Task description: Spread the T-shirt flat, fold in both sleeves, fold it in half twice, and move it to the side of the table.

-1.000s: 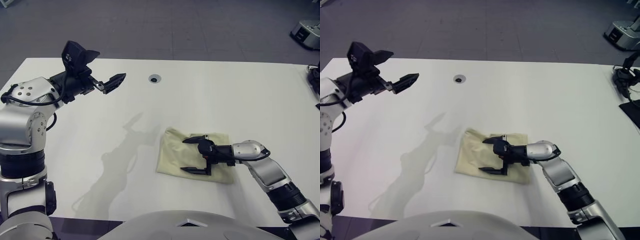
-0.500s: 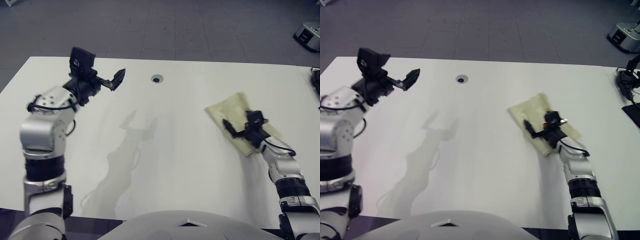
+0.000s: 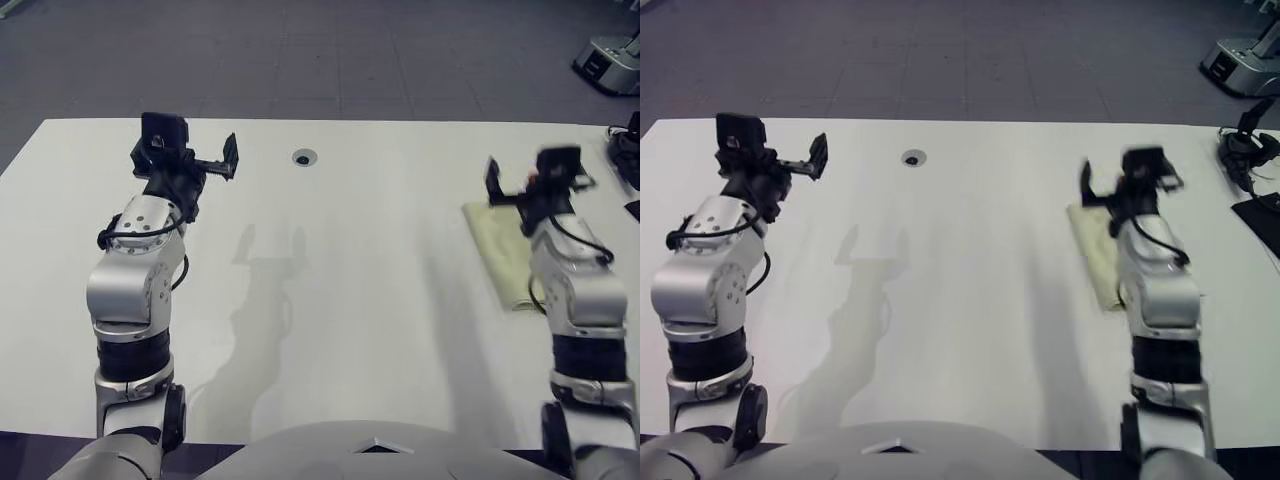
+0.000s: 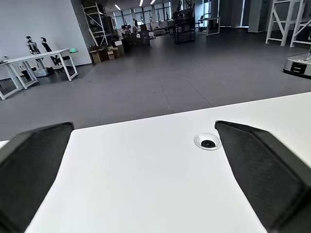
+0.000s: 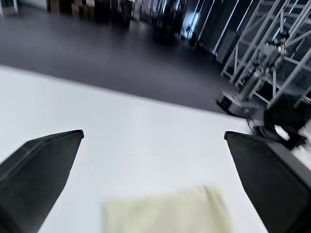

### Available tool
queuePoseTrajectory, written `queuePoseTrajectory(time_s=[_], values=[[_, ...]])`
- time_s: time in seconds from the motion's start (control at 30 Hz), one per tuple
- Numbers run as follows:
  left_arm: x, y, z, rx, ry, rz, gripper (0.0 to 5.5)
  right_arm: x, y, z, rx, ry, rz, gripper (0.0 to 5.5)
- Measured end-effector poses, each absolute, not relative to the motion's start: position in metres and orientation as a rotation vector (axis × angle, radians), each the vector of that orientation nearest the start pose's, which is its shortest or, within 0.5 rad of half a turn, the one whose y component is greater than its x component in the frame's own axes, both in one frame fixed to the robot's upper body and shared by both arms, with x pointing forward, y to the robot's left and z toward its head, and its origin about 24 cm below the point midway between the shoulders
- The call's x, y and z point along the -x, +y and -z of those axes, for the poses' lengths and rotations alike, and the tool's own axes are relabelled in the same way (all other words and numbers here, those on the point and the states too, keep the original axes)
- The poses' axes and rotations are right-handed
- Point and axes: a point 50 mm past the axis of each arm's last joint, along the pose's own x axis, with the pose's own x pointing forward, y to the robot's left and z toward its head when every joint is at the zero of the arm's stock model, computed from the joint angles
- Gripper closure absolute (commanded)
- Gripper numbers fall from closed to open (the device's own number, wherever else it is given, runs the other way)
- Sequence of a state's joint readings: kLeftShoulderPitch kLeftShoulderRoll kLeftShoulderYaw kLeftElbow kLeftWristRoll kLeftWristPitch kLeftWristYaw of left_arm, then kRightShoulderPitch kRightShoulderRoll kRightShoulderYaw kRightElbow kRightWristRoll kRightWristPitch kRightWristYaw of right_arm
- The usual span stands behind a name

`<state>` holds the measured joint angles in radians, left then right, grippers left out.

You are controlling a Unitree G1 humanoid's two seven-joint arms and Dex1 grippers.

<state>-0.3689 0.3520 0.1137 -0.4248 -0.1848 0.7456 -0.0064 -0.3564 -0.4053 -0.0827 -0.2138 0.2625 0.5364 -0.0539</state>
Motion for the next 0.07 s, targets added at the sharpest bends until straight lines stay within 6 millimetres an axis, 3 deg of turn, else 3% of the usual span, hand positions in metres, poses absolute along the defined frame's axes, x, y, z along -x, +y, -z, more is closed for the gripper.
queuePoseTrajectory(time_s=[0.07], values=[[-0.299,0.181,-0.182,-0.162,-0.082,0.009,0.1,-0.311,-0.17,-0.147,0.053,-0.021,-0.07,0.12]])
